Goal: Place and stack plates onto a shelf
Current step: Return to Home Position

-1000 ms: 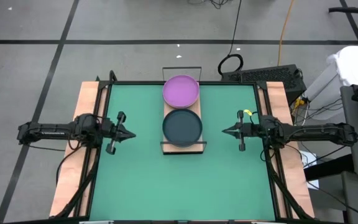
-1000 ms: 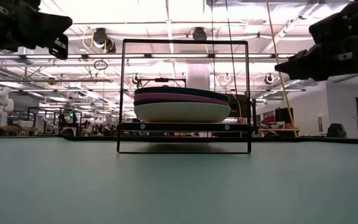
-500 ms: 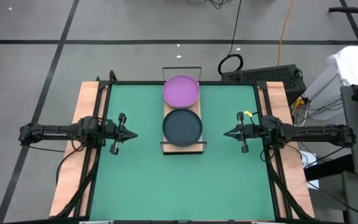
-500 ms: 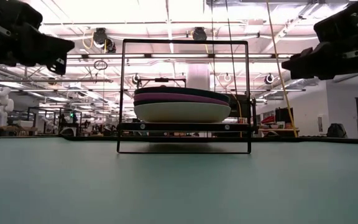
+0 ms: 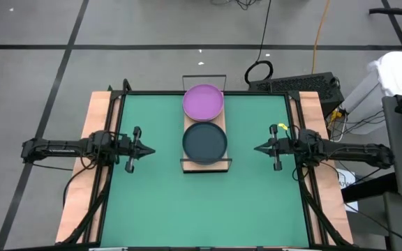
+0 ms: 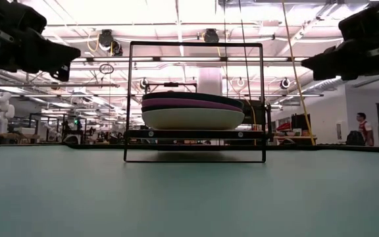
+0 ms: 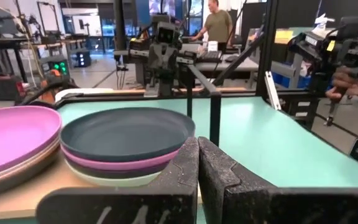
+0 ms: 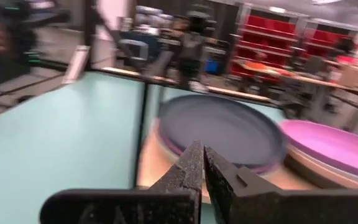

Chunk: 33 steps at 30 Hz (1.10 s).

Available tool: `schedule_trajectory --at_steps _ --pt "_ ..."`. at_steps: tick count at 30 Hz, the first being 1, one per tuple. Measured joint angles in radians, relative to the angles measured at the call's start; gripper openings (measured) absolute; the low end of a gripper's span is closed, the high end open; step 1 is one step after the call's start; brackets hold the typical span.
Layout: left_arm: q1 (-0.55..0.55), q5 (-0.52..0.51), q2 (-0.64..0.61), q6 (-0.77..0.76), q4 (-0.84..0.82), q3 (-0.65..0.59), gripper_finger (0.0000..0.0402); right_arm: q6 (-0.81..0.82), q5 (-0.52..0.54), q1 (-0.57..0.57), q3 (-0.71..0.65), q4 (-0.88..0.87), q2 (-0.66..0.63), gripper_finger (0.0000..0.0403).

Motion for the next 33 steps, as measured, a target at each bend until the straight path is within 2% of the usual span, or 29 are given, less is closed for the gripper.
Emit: schedule_trajectory --at_steps 5,7,16,21,27,33 --pt "0.000 -0.019 0.000 0.014 -0.044 0.000 0.0001 0.010 0.138 0.000 0.000 -0.037 -0.058 0.0000" --pt "0.000 -0.024 0.000 0.009 -0.067 0.000 0.0001 0.012 0.163 0.000 0.000 -0.047 -0.081 0.0000" --pt "0.000 -0.045 0.000 0.011 -0.087 0.000 0.0001 0.062 0.080 0.020 0.000 -0.109 -0.152 0.0000" --pt "0.000 -0.045 0.000 0.011 -0.090 0.000 0.0001 0.072 0.096 0.063 0.000 -0.144 -0.187 0.0000" --pt "0.000 -0.045 0.000 0.011 -0.091 0.001 0.0001 0.062 0.186 0.124 0.000 -0.154 -0.197 0.0000" --pt "0.000 -0.045 0.000 0.006 -0.093 0.001 0.0001 0.080 0.185 0.169 0.000 -0.156 -0.197 0.0000"
